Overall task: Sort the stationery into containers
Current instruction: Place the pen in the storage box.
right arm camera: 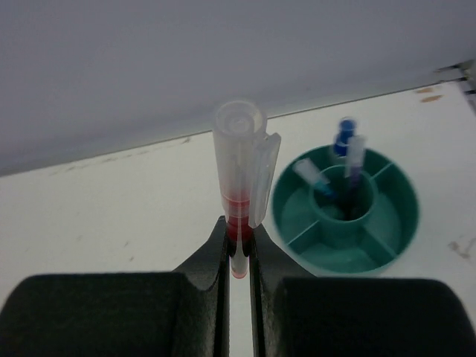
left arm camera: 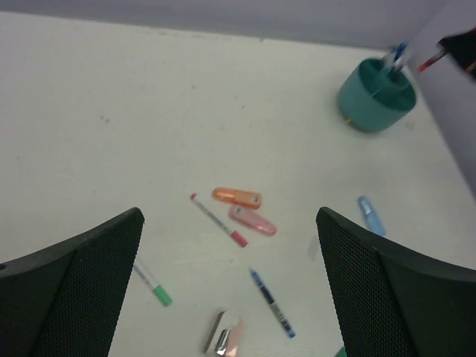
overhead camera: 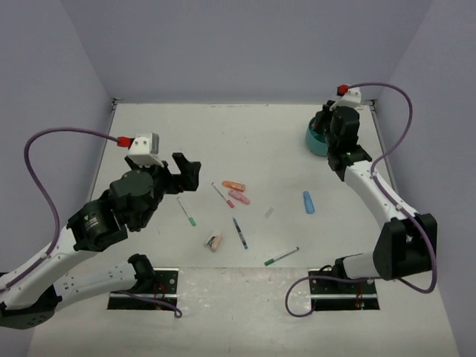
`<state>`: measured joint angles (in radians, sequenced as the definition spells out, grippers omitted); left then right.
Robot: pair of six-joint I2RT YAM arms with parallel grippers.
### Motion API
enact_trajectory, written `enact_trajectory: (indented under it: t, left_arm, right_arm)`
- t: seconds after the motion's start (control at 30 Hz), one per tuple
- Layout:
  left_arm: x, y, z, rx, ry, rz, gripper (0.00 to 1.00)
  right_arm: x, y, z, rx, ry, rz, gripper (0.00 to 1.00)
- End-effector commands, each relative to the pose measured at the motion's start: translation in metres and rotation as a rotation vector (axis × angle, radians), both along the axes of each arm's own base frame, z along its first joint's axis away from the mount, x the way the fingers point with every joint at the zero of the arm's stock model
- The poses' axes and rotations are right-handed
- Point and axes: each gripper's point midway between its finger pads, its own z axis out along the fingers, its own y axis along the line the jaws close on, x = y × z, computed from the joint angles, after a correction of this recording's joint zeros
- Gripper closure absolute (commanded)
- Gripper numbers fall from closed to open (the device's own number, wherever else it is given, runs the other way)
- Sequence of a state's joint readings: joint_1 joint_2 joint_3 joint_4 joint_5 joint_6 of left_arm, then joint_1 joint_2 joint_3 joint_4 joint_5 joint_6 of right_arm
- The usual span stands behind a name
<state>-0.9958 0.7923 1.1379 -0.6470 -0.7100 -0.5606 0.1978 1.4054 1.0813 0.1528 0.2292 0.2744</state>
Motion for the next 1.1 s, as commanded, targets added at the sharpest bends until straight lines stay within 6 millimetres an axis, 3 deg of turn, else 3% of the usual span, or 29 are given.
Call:
enact_trajectory:
  t: [0.0,0.17,0.3,0.5,0.9,1.0,1.07]
  left_arm:
    - [-0.006,0.014,-0.071,0.207,0.132,0.026,0.0]
    - [-0.008,0.02,-0.097,0.255,0.173,0.041,0.0]
    - [-0.01,0.018,-0.096,0.236,0.169,0.031,0.0]
    - [-0.01,0.019,-0.089,0.218,0.15,0.027,0.0]
    - [-0.013,0.018,-0.091,0.211,0.16,0.009,0.0]
    - [-0.014,0.016,-0.091,0.205,0.164,0.001,0.0]
    - [-0.014,0.016,-0.092,0.208,0.167,0.002,0.0]
  right_arm:
    - [0.035,-0.075,0.03,-0.056,-0.085,-0.267,1.0]
    - [0.066,-0.096,0.021,-0.111,-0.055,-0.297,1.0]
    - [0.085,-0.097,-0.005,-0.141,0.013,-0.282,1.0]
    - [0.094,-0.09,-0.042,-0.15,0.077,-0.236,0.99]
    - [0.088,-0.079,-0.095,-0.136,0.171,-0.149,0.88]
    - [0.087,-0.079,-0.103,-0.145,0.191,-0.148,0.8]
    - [0.084,-0.081,-0.104,-0.147,0.204,-0.155,0.64]
